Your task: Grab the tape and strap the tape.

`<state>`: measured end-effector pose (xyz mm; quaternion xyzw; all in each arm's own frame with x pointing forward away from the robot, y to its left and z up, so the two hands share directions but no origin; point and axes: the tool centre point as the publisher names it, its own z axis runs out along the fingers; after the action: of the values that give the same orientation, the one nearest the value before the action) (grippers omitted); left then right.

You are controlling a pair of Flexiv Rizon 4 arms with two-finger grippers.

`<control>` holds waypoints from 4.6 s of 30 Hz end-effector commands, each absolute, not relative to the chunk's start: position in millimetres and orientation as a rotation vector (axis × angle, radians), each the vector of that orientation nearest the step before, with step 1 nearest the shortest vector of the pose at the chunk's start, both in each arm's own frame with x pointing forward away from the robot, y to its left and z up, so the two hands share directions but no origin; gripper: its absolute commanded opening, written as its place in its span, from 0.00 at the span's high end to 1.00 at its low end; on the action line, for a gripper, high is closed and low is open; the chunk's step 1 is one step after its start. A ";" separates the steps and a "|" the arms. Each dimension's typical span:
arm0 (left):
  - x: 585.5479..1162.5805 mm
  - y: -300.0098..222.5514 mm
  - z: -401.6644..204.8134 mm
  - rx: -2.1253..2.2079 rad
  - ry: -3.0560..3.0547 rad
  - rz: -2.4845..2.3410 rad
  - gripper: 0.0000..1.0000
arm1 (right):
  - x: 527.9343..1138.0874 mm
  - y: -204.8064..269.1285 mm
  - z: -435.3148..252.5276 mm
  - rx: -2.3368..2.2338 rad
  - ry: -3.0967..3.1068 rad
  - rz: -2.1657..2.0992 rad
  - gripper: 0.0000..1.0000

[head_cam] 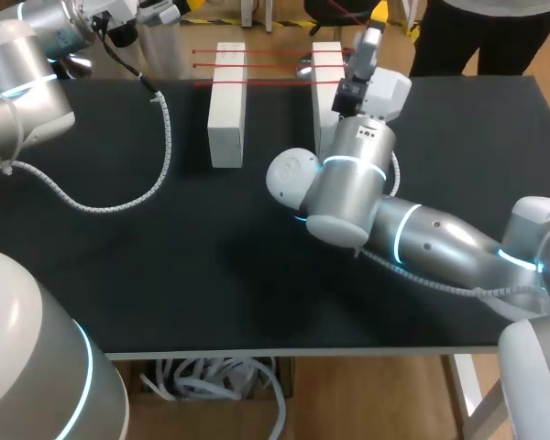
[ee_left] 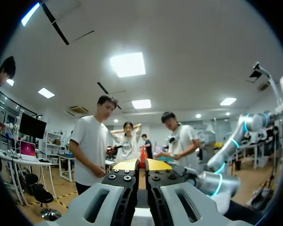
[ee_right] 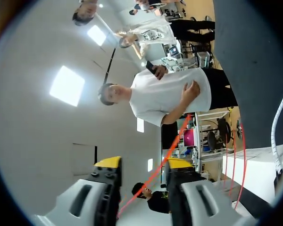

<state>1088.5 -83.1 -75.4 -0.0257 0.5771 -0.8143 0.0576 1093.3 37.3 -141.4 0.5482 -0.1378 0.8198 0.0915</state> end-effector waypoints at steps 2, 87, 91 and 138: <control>1087.9 -83.4 -75.2 -0.081 1.748 -2.466 1.00 | 1096.5 36.0 -142.7 1.607 -0.404 2.444 1.00; 1084.1 -82.9 -55.1 0.429 2.944 -0.526 1.00 | 1062.9 44.0 -142.2 1.575 -0.018 2.435 1.00; 1083.3 -81.0 -56.0 0.449 2.946 -0.419 1.00 | 1062.8 45.6 -140.9 1.570 -0.007 2.437 1.00; 1082.0 -82.5 -52.1 0.468 3.122 -0.117 1.00 | 1061.2 50.8 -144.0 1.528 0.128 2.428 1.00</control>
<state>1078.1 -81.0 -54.3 0.1473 0.9884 -0.0372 0.0016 1062.7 58.5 -133.9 0.5403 0.0361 0.8290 0.1394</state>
